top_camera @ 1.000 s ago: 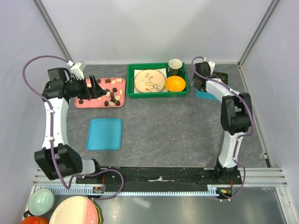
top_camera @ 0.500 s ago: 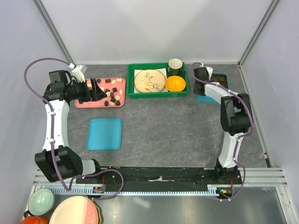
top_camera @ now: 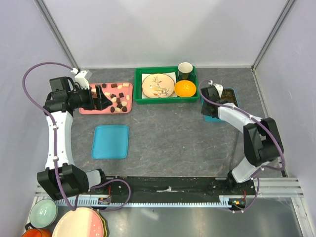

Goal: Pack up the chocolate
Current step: Move the packing box to the center of the board.

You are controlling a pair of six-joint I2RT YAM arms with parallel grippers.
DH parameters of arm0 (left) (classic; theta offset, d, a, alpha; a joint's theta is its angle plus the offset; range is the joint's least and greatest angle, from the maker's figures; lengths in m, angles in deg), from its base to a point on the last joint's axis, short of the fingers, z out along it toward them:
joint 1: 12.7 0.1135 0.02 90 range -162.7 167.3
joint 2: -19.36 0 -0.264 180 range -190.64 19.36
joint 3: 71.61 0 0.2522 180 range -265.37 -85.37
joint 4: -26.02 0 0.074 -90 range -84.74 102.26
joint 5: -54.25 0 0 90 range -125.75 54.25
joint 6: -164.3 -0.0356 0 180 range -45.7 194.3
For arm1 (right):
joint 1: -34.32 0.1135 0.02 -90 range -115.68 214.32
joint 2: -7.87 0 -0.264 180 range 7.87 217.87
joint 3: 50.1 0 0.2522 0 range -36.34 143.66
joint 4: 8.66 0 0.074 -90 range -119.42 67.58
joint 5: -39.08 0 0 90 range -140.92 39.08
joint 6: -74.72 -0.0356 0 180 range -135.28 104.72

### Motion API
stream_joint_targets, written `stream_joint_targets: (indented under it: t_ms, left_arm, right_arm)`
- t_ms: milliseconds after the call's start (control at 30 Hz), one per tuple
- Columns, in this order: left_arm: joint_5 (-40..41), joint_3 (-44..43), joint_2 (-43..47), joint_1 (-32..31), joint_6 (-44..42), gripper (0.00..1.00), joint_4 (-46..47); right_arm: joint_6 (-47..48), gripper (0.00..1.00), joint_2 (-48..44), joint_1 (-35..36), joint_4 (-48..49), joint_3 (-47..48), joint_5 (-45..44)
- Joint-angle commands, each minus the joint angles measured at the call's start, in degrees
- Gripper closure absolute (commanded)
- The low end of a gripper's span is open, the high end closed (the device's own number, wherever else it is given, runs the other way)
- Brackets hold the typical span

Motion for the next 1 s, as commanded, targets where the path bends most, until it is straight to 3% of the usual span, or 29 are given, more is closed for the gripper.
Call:
stream_joint_targets:
  t_ms: [0, 233, 367, 633, 867, 967]
  left_arm:
    - [0.1, -0.4, 2.5, 0.4, -3.0, 0.01, -1.5]
    - [0.1, -0.8, 4.1, 0.4, -3.7, 0.01, -2.7]
    - [-0.1, -0.5, 4.6, 0.4, -3.9, 0.01, -2.9]
    - [1.8, 0.1, 4.7, 0.4, -5.2, 0.01, -3.2]
    - [1.7, 0.3, 4.4, 0.4, -5.6, 0.01, -3.4]
    - [0.8, 0.7, 4.1, 0.4, -5.9, 0.01, -3.4]
  right_arm:
    - [-6.3, 0.79, -7.2, 3.4, -1.3, -7.2, 2.3]
    - [-12.7, 0.81, -14.5, 9.9, -2.1, -16.2, 5.7]
    - [-17.4, 0.81, -15.5, 19.8, -2.1, -18.0, 5.9]
    - [-28.2, 0.82, -11.8, 40.6, -3.2, -12.9, 1.9]
    - [-36.5, 0.83, -7.5, 48.5, -4.2, -7.1, 0.7]
    - [-38.2, 0.77, -4.9, 50.3, -3.1, -4.9, 2.9]
